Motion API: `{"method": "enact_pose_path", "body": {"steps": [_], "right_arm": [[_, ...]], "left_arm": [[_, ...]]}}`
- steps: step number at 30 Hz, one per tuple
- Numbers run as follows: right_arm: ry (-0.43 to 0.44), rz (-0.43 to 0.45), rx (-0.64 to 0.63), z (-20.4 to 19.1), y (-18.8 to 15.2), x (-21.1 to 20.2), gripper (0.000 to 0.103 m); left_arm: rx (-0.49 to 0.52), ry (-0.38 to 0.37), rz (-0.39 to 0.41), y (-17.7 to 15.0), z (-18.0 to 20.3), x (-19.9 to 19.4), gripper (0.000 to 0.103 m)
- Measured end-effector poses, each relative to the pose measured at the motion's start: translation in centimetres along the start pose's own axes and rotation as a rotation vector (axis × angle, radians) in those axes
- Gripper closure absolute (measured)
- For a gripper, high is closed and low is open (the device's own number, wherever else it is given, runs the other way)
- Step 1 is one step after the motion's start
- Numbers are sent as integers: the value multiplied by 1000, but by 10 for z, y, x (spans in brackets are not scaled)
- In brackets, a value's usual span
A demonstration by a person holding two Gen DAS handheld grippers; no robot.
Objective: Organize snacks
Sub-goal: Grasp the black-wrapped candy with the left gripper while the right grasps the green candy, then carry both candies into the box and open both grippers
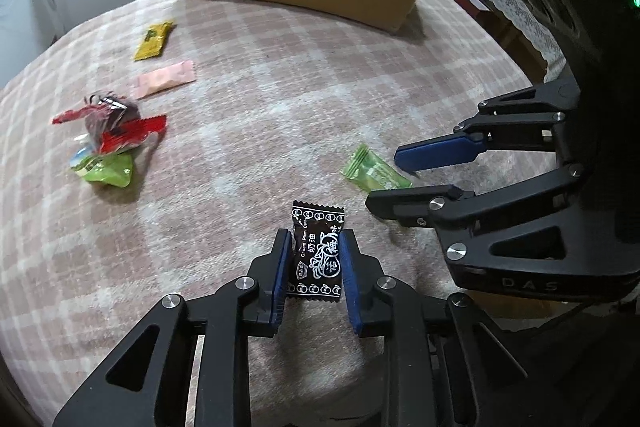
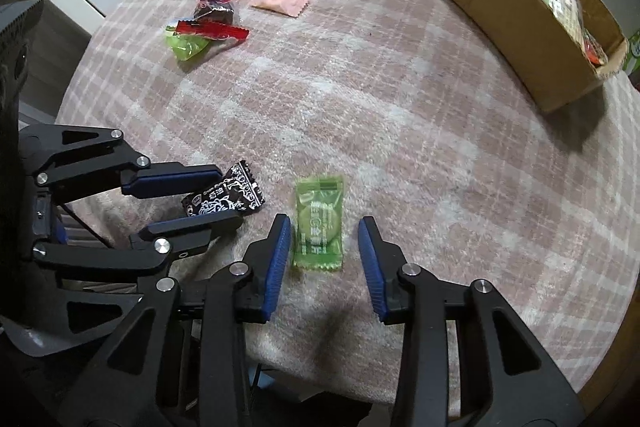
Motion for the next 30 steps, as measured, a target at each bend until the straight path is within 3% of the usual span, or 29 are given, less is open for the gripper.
{"method": "enact_pose_path", "body": {"steps": [1,2,9,20,30], "right_arm": [[-19,0,-7,0,0,0,79],[-34,-1,-16,0,1,1,80],[-26,4,-12,3,6,-2,81],[0,77,40,30,20,-41,81],[-7,183,116,69,48,-91,81]], "left_arm": [[-8,-5,1,-1,-3,-1,81],[-13,-8,2,-3,-5,-3,81],[-88,-36,14,-4,-19,-11,81],[-156,-46,61,10,-49,-39,81],[-154,-33,142,66,-61,-65,81]]}}
Point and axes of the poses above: each gripper's, at about its wrist camera, not at the fingertips, and x roughly the way its jaws point, z to its right, y to its top, the point moved 6 cm from there along x, roughly the way its jaws point, and after that the axes turned 5 degrees about -z, right-handed, at the moved point
